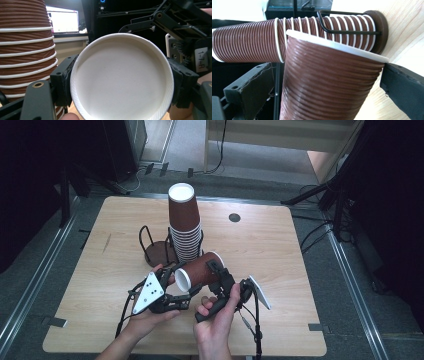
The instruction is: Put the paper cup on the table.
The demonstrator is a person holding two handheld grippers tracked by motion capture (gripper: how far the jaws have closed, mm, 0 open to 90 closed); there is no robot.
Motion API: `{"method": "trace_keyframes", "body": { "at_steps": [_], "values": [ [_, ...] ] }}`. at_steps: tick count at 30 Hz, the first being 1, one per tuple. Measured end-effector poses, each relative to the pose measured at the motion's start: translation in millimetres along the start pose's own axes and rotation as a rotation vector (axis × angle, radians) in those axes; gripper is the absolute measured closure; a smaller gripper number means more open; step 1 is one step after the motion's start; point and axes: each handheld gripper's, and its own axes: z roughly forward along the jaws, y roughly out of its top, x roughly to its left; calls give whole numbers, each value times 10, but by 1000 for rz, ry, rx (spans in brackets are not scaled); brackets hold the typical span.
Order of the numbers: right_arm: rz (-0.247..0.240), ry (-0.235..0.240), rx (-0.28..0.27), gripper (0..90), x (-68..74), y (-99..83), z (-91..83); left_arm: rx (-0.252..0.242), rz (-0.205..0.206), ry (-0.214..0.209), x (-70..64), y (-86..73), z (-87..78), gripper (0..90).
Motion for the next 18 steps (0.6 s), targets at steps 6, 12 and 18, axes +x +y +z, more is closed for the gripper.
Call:
{"method": "trace_keyframes", "body": {
  "at_steps": [6, 12, 18],
  "values": [
    [28, 4, 30, 0, -34, 36, 72, -4, 6, -11, -24, -2, 5, 234],
    [49, 6, 47, 0, -56, 67, 126, -2, 11, -23, -36, -13, 20, 234],
    [58, 22, 73, 0, -60, 76, 172, -2, 4, -27, -25, 1, -4, 234]
  ]
}}
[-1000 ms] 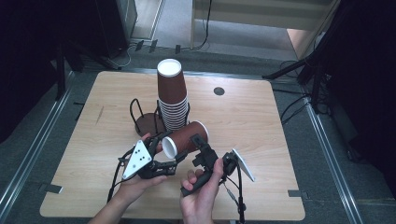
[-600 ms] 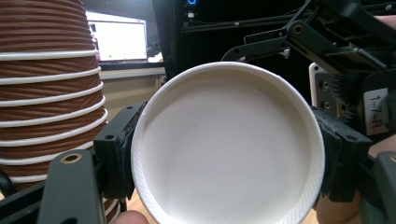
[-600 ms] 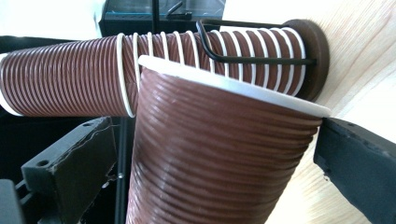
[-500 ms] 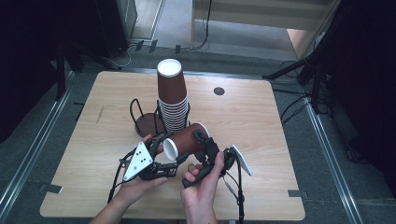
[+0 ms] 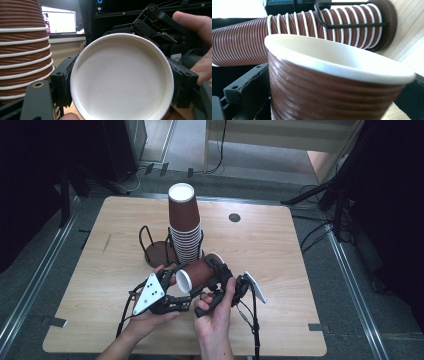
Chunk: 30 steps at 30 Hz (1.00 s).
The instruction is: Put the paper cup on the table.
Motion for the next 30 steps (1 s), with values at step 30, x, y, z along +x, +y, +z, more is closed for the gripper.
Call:
{"method": "trace_keyframes", "body": {
  "at_steps": [30],
  "values": [
    [-6, 201, -21, 113, -51, 31, -65, 161, -60, 15, 4, 127, -147, 16]
  ]
}}
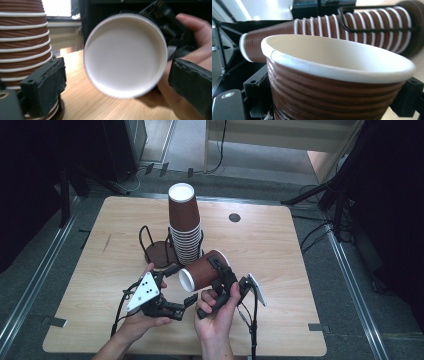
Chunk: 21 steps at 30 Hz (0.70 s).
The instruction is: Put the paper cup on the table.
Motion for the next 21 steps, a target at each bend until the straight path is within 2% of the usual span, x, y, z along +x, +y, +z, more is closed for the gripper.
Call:
{"method": "trace_keyframes", "body": {
  "at_steps": [1, 2, 8, 11, 15, 17, 21],
  "values": [
    [-3, 10, -5, 112, 5, 8, -4, 32, 18, 31, -8, 2, -11, 16],
    [-16, 15, -14, 113, 13, 21, -10, 43, 23, 38, -7, 0, -16, 16],
    [-68, 33, -31, 115, 59, 76, -16, 119, -29, 21, 15, -14, -85, 0],
    [-113, 45, -42, 116, 82, 100, -34, 153, -28, 22, 44, -57, -148, 0],
    [-170, 31, -59, 118, 103, 141, -46, 168, -67, 41, 150, -122, -267, 0],
    [-211, 20, -72, 118, 119, 160, -51, 173, -70, 57, 198, -153, -324, 0],
    [-257, 6, -88, 118, 135, 200, -68, 188, -105, 82, 317, -225, -456, 0]
  ]
}}
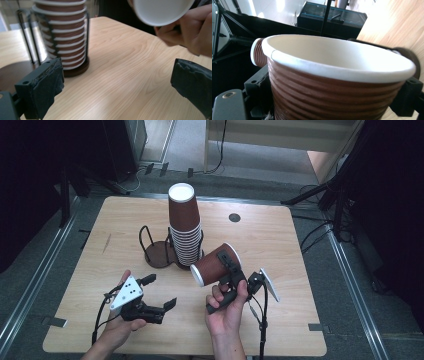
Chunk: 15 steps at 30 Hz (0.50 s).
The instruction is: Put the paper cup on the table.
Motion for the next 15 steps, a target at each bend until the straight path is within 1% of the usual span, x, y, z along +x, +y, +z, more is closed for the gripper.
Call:
{"method": "trace_keyframes", "body": {
  "at_steps": [1, 2, 4, 5, 7, 9, 10, 11, 12, 13, 14, 15],
  "values": [
    [-12, -3, -5, 118, 4, 5, -2, 3, -18, 2, 49, -22, -38, 0],
    [-35, -11, -12, 118, 12, 15, -4, 4, -24, 4, 81, -34, -61, 0],
    [-63, -15, -15, 118, 27, 26, -5, 6, -40, 24, 167, -66, -124, 0],
    [-100, -22, -23, 118, 41, 28, 0, 3, -51, 31, 203, -80, -151, 0],
    [-162, -39, -30, 118, 68, 36, 11, 1, -59, 46, 272, -105, -206, 0],
    [-184, -42, -41, 118, 86, 55, 18, 4, -62, 59, 330, -136, -251, 0],
    [-206, -46, -44, 118, 90, 67, 19, 5, -67, 63, 348, -151, -263, 0],
    [-216, -49, -41, 118, 96, 78, 20, 10, -70, 64, 377, -171, -280, 0],
    [-224, -53, -38, 118, 105, 90, 16, 13, -76, 66, 411, -193, -296, 0],
    [-237, -56, -44, 118, 111, 99, 14, 16, -93, 70, 452, -217, -311, 0],
    [-269, -61, -49, 118, 122, 106, 12, 19, -96, 74, 477, -229, -320, 0],
    [-284, -70, -53, 118, 131, 107, 11, 20, -101, 83, 509, -243, -335, 0]
  ]
}}
